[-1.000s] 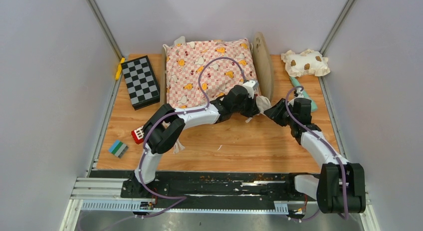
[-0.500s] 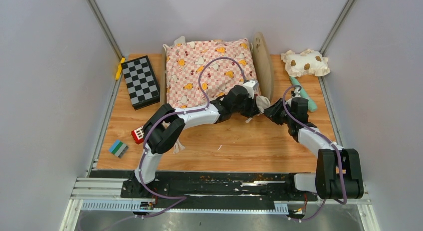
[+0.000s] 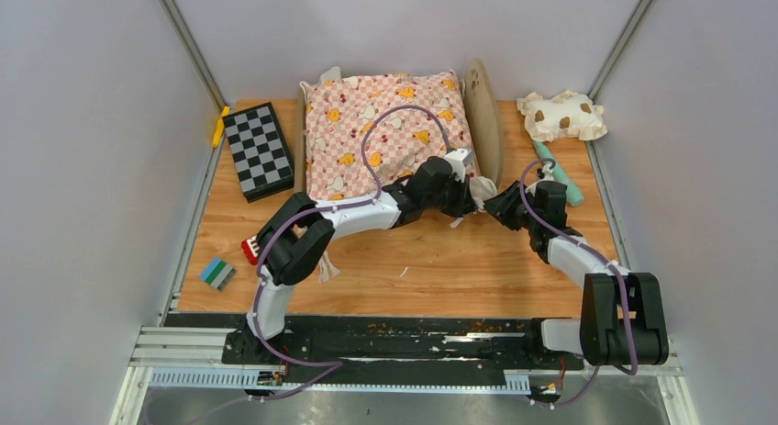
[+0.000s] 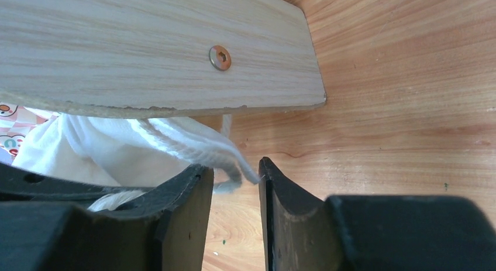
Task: Set up the pet bed
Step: Tie the ropes to the bed frame.
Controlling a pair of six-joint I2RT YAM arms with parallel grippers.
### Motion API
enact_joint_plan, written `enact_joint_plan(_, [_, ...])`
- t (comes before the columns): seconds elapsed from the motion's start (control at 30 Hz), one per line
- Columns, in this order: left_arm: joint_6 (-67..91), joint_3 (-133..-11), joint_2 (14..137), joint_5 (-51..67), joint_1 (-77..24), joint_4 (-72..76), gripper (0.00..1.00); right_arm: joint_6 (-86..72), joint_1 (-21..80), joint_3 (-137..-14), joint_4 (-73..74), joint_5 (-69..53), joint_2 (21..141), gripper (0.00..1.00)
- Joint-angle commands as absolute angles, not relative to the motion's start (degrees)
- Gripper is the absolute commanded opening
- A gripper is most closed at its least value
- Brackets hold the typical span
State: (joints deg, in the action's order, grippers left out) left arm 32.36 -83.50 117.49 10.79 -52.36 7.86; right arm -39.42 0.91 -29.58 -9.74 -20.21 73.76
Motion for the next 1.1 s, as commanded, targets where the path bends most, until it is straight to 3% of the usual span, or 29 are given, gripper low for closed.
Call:
enact_joint_plan(0.0, [33.4, -82.9, 113.0, 12.2, -52.0, 9.2, 0.0, -40.3, 0.5, -30.0, -13.7, -19.4, 75.1, 0.34])
enact_joint_plan(0.2, [33.5, -82.8, 113.2, 12.6, -52.0, 9.0, 0.0, -40.6, 0.6, -29.6, -16.5, -22.0, 75.7, 0.3])
enact_joint_plan(0.57, [33.2, -84.2, 114.1, 10.7, -52.0, 7.3, 0.0, -40.7, 0.5, -26.8, -15.7, -24.1, 68.0, 0.13])
enact_joint_plan(1.07, [33.7, -92.7, 118.7, 9.1, -51.9, 2.1, 0.0, -37.5, 0.5, -26.1, -10.6, -24.0, 57.2, 0.13])
